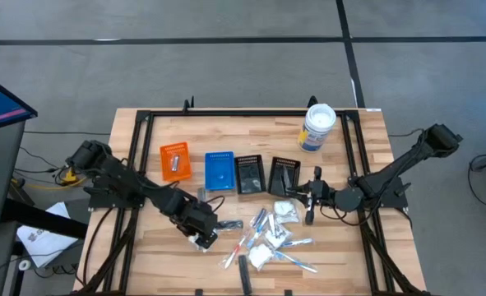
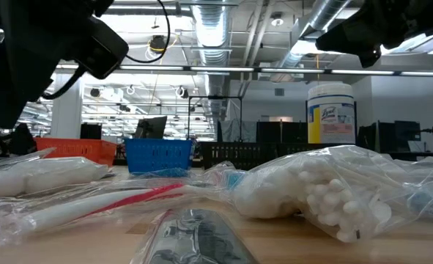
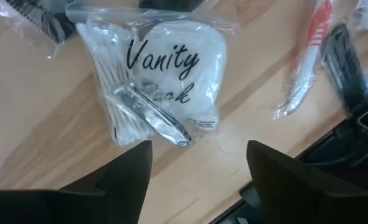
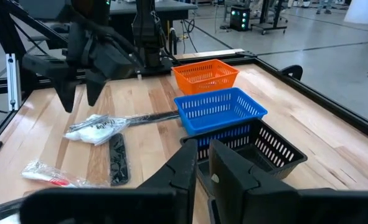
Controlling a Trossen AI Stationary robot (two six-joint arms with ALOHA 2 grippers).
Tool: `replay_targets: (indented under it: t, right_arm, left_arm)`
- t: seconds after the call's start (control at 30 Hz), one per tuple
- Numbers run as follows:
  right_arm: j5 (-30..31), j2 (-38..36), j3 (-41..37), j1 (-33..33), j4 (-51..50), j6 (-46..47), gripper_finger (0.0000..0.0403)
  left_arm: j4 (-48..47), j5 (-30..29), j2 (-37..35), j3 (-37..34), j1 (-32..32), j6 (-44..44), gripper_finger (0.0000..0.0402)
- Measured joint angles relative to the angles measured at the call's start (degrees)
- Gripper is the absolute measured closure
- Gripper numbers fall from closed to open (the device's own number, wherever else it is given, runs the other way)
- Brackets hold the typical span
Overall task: Pick & Place Travel size toiletries
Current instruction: Put the nail clippers into the orange bin
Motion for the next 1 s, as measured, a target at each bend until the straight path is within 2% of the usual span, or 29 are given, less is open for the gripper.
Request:
replay_targets:
  t: [0.23, 0.47, 1.0]
  right_arm:
    - [0.00, 0.00, -0.02, 0.00, 0.03, -0.26, 0.0365]
    - [0.00, 0.00, -0.02, 0.00, 0.03, -0.26, 0.0365]
    - [0.00, 0.00, -0.04, 0.00, 0.10, -0.28, 0.0365]
  left_arm:
    - [0.75, -0.02, 0.26, -2.42, 0.27, -1.11, 0.0155]
    - [9.18, -0.35, 0.26, -6.38, 0.28, -2.75, 0.0170]
    - [9.37, 1.45, 0.23, -9.84, 1.18, -3.71, 0.0189]
